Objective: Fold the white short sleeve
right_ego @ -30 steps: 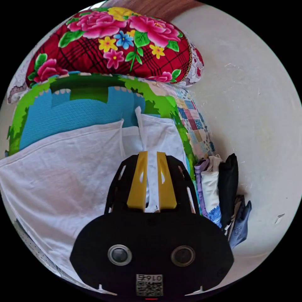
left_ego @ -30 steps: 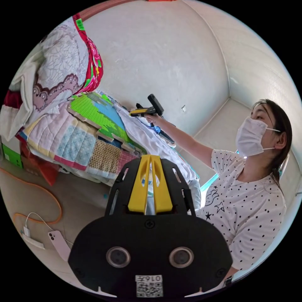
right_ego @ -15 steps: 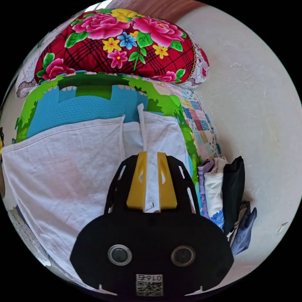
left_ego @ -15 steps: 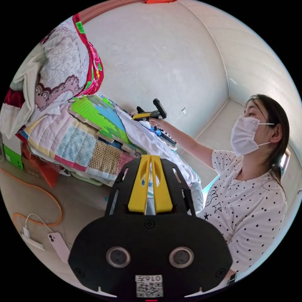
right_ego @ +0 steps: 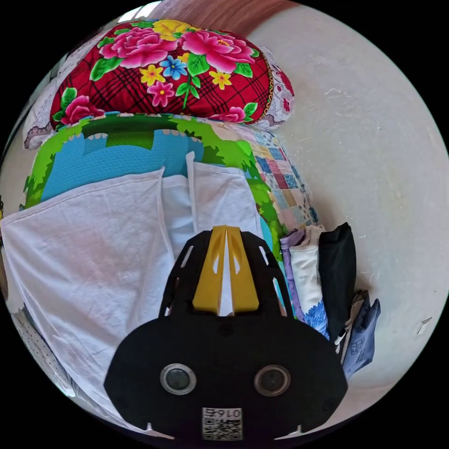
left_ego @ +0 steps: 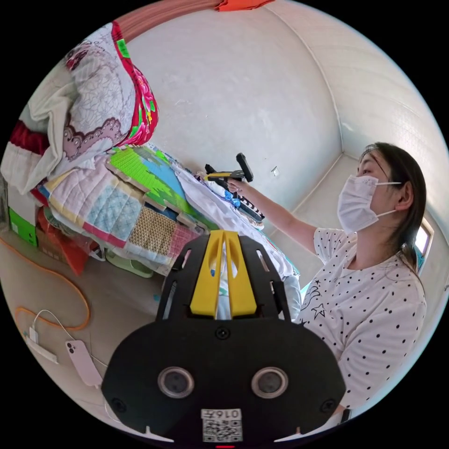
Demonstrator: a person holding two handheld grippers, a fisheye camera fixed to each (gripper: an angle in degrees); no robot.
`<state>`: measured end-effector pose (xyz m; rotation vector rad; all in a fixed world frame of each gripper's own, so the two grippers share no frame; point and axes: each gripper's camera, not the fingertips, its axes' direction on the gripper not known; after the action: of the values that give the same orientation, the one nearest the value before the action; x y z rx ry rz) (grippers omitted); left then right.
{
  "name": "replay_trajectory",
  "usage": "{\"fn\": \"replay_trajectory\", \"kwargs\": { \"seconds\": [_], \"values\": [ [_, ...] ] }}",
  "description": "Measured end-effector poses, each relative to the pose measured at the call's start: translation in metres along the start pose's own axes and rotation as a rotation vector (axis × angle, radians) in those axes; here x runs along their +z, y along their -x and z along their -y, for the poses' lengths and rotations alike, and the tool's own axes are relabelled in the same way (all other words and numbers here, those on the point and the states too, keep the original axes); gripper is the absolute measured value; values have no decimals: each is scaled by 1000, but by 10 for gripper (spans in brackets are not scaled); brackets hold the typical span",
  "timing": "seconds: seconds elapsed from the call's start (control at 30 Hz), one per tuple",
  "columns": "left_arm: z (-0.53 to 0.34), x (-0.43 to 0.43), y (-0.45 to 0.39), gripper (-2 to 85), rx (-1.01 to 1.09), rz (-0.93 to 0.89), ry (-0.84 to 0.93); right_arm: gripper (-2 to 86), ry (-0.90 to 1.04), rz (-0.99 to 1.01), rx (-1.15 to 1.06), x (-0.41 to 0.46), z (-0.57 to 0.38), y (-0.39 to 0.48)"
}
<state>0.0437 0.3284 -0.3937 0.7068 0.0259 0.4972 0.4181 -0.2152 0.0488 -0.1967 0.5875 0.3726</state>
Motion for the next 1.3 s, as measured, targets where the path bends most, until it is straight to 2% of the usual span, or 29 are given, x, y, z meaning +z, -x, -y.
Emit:
{"fn": "replay_trajectory", "kwargs": {
  "seconds": [0.13, 0.37, 0.43, 0.7, 0.83, 1.0, 1.1, 1.3],
  "values": [
    [-3, 0, 4, -10, -26, -12, -17, 38, -88, 199, 76, 18, 21, 10],
    [2, 2, -1, -10, -4, -17, -21, 74, 144, 591, 432, 114, 76, -25],
    [2, 3, 1, -10, -7, -27, -24, 76, 178, 645, 483, 131, 80, -33],
    [1, 7, 11, -10, -20, -54, -27, 72, 246, 527, 504, 162, 98, -23],
    [1, 9, 14, -10, -23, -60, -28, 27, 258, 439, 494, 163, 111, -5],
    [1, 6, 18, -10, -25, -69, -42, 4, 151, 588, 534, 150, 124, -1],
    [1, 3, 20, -10, -26, -66, -49, 7, 200, 596, 425, 155, 137, 24],
    [3, 5, 26, -10, -26, -70, -47, 61, 53, 673, 391, 107, 151, 31]
  ]
}}
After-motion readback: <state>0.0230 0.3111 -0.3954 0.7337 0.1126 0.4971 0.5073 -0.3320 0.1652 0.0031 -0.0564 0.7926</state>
